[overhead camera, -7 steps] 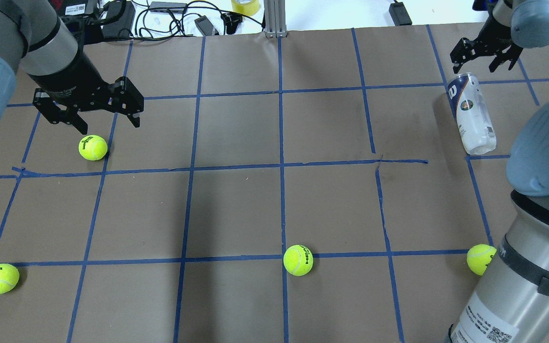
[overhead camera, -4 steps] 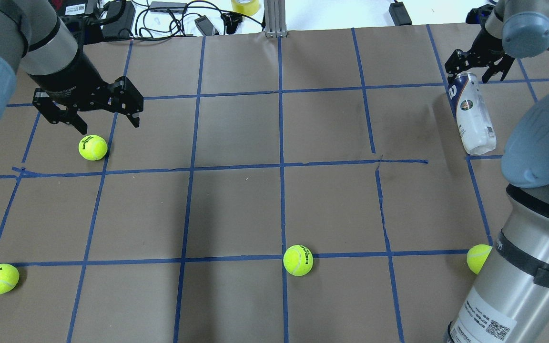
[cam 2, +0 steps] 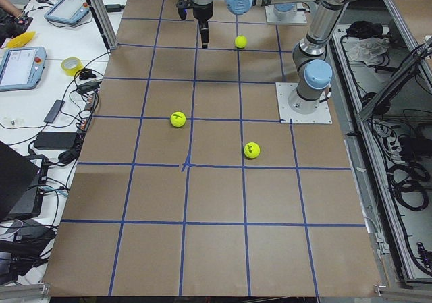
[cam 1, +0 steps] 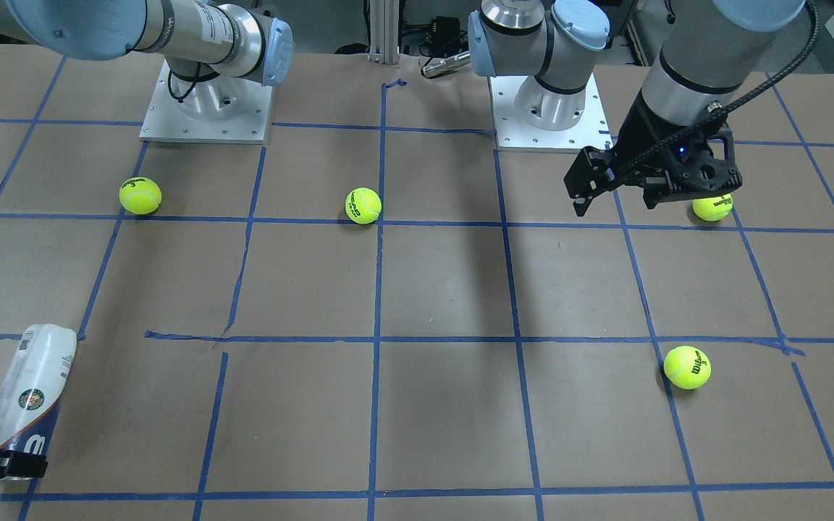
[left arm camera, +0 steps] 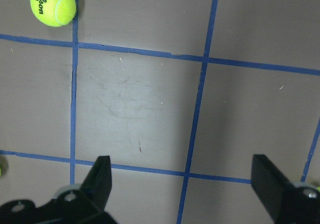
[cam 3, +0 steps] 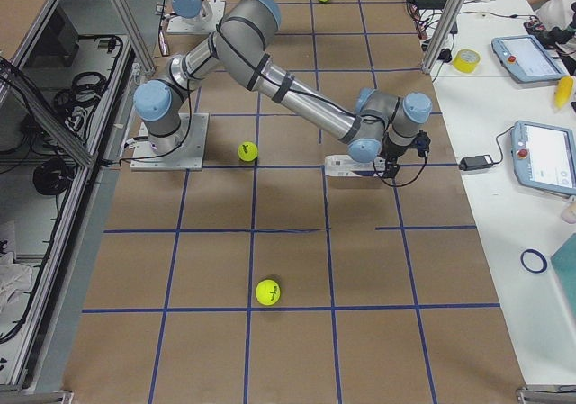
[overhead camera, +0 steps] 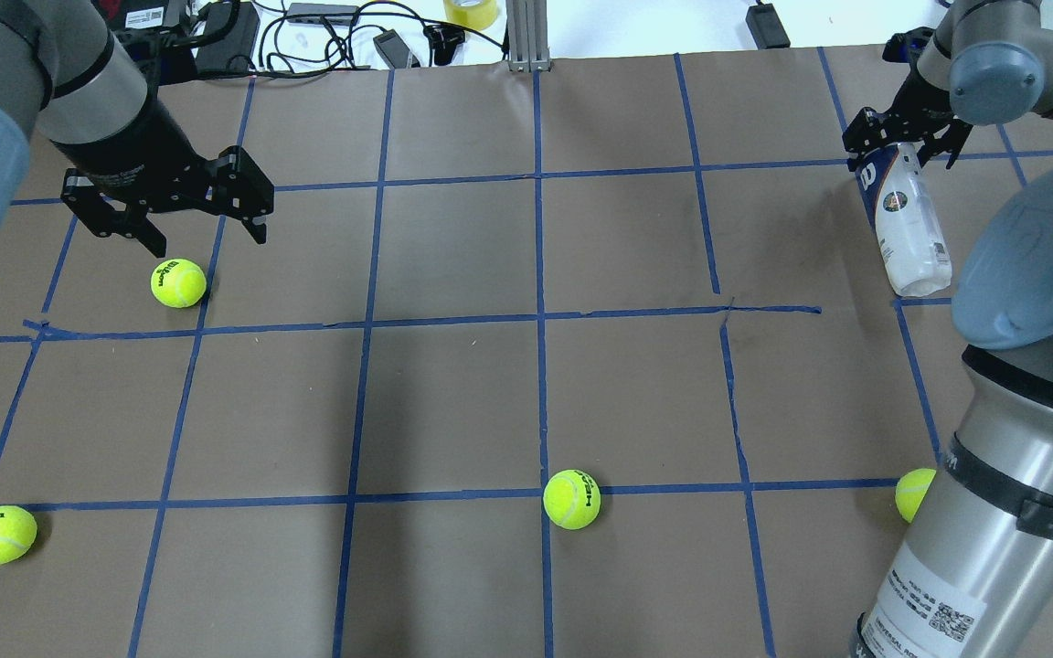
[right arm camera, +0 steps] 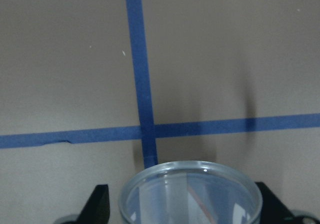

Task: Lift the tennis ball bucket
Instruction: 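Lift the can with the right gripper and carry it toward the table center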

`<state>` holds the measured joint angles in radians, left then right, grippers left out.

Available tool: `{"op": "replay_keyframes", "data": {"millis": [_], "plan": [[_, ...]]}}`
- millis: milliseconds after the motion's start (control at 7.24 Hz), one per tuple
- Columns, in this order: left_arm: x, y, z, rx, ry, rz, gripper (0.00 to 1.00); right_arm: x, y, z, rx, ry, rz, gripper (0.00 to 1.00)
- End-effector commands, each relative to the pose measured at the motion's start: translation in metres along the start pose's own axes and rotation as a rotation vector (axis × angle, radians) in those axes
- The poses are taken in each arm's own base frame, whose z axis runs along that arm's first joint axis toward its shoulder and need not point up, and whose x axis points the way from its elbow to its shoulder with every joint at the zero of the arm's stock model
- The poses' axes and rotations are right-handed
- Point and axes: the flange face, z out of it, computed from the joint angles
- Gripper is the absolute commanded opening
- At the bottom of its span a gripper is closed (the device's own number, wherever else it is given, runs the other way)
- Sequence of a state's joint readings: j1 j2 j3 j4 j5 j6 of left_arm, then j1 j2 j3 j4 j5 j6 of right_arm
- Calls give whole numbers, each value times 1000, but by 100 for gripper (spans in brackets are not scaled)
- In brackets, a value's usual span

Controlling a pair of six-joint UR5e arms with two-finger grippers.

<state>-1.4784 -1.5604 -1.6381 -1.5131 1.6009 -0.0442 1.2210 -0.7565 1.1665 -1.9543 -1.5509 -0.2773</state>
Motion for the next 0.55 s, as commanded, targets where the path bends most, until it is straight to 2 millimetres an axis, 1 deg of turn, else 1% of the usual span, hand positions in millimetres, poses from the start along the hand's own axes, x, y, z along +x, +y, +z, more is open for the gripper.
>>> {"op": "replay_keyframes", "data": {"millis": [0,138,276,414], "plan": [[-15,-1,-4,-33,-8,-23,100,0,-1,4,6,-5,12,100],[-17,0,-3,-42,-5,-28,100,0,-1,11,-1,-5,10,100],[-17,0,0,-43,-6,-28,100,1,-3,12,17,3,9,99],[-18,0,0,-42,-8,-25,100,2,-3,11,12,14,0,82]]}}
